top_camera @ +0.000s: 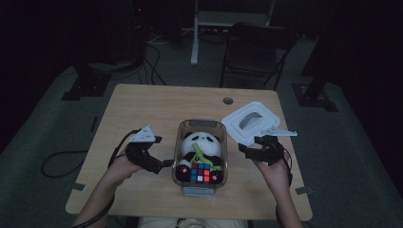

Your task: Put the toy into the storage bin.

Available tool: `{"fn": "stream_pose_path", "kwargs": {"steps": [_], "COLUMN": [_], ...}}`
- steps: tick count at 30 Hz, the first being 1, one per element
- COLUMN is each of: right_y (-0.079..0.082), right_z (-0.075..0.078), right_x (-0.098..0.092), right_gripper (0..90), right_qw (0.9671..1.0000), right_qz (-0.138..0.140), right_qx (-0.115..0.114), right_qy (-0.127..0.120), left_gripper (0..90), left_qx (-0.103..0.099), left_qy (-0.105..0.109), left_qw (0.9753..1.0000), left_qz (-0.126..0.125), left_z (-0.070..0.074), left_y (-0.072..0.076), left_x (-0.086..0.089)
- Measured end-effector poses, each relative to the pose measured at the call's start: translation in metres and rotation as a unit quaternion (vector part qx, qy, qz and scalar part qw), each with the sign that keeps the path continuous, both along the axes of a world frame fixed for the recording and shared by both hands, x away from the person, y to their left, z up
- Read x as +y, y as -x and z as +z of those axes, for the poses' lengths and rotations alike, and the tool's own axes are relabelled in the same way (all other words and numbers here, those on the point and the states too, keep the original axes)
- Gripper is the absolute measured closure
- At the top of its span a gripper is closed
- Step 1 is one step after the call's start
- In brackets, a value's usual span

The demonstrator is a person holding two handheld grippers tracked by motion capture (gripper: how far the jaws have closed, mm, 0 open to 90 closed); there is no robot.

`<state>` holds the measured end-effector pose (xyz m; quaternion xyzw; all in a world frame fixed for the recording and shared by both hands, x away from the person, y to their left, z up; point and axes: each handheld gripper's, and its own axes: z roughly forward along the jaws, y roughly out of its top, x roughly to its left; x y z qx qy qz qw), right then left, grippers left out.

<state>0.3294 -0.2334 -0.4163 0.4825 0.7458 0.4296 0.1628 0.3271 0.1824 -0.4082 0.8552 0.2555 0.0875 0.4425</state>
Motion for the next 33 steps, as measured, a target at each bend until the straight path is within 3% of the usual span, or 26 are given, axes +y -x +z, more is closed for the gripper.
{"fn": "stream_pose_path", "kwargs": {"steps": [4, 6, 8, 11, 15, 16, 27, 33], "right_y": [-0.006, -0.010, -0.013, -0.017, -0.022, -0.024, -0.045, -0.058], "right_z": [-0.008, -0.015, -0.023, -0.034, -0.043, -0.045, -0.054, -0.061], "right_x": [-0.009, -0.012, -0.016, -0.019, -0.020, -0.021, -0.027, -0.027], "right_gripper": [20.8, 19.7, 18.6, 13.7, 11.6, 11.6, 13.3, 13.5], "right_qw": [0.9998, 0.9996, 0.9991, 0.9985, 0.9968, 0.9968, 0.9929, 0.9910], "right_qz": [-0.012, -0.019, -0.025, -0.034, -0.067, -0.062, -0.114, -0.127], "right_qx": [0.013, 0.023, 0.033, 0.042, 0.045, 0.051, 0.031, 0.041], "right_qy": [-0.008, -0.004, -0.005, -0.009, -0.003, -0.007, 0.003, 0.004], "left_gripper": [0.4, 0.4, 0.4, 0.4, 0.4, 0.4, 0.5, 0.4], "left_qx": [-0.002, 0.002, -0.013, -0.013, -0.002, 0.001, 0.002, 0.013], "left_qy": [-0.012, -0.006, -0.010, -0.013, -0.020, -0.020, -0.037, -0.037], "left_qw": [0.9998, 0.9998, 0.9995, 0.9990, 0.9985, 0.9983, 0.9934, 0.9918], "left_qz": [0.017, 0.020, 0.029, 0.040, 0.051, 0.055, 0.108, 0.122], "left_z": [-0.010, -0.015, -0.021, -0.029, -0.041, -0.044, -0.071, -0.081], "left_y": [-0.002, -0.003, -0.003, -0.005, -0.007, -0.008, -0.008, -0.008], "left_x": [0.008, 0.013, 0.017, 0.023, 0.028, 0.029, 0.042, 0.048]}}
